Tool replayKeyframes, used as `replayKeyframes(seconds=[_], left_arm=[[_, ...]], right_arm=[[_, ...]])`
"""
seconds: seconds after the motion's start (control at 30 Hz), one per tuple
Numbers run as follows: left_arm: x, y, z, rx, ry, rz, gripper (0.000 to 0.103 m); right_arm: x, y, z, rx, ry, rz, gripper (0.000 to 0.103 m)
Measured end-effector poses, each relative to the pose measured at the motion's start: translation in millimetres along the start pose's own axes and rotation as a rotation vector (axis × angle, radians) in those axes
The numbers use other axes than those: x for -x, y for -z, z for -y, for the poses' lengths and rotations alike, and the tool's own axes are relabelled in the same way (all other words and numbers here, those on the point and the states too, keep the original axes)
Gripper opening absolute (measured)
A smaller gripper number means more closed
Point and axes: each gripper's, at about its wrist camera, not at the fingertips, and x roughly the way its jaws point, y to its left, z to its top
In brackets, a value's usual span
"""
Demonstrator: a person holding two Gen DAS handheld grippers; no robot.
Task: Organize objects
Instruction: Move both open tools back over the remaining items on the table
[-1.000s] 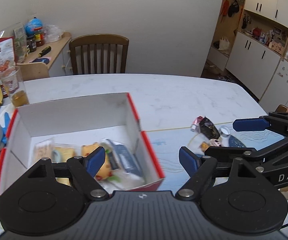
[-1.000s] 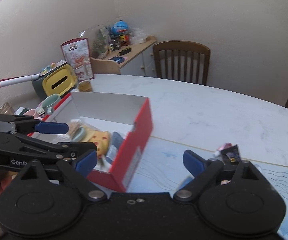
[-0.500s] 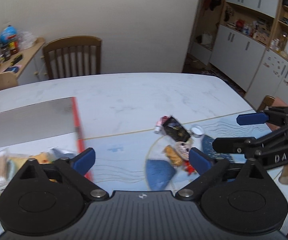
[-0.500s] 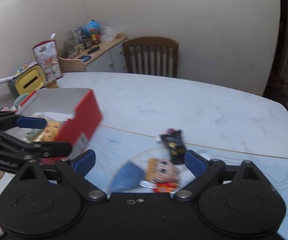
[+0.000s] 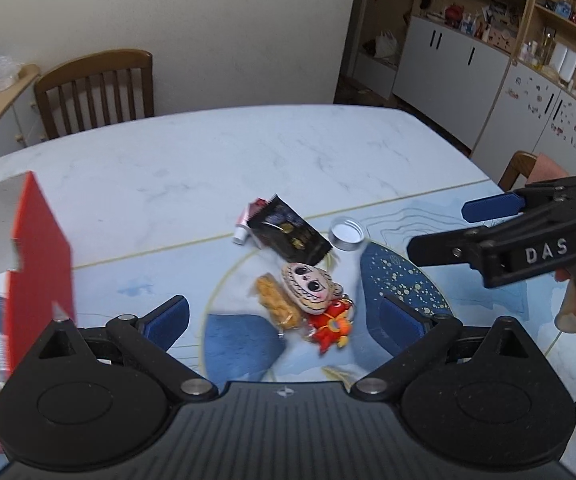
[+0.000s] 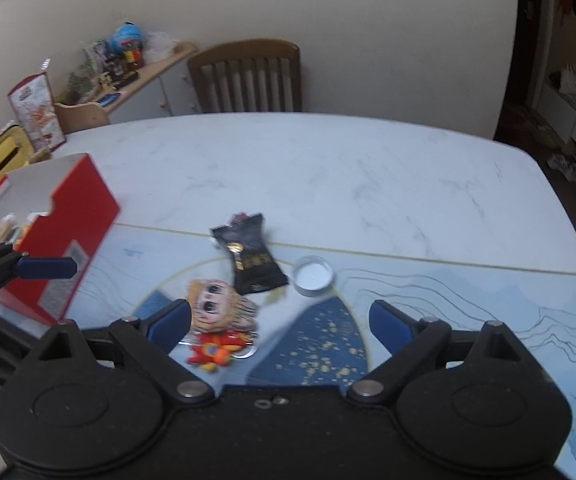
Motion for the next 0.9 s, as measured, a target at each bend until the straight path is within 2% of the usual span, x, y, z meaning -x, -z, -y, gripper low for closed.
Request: replayKeyframes(seconds=[0.23, 0.6, 0.67, 0.83, 0.9], left_arm=[[-35, 3, 11, -0.004, -0.025, -0.017, 0.102], [-68, 3, 33, -0.123, -0.046, 0.022, 0.102], [-71, 3, 35, -0.141, -0.049, 0.031, 0.102], [-80, 1, 36, -0.154, -0.045, 0.034, 0.1], [-82, 1, 37, -0.163, -0.039, 0.034, 0.096]], right_arm=[[-28, 1, 18, -0.015, 0.016, -0.038, 0.094], [-72, -4, 29, 0.007, 0.039, -0.074, 0.09], [-79, -4, 30, 0.009, 0.035, -0.085, 0.083], [-89, -4, 30, 0.033, 0.034, -0.098, 0.076], [-91, -5, 29, 0.039, 0.032, -0.099, 0.073]])
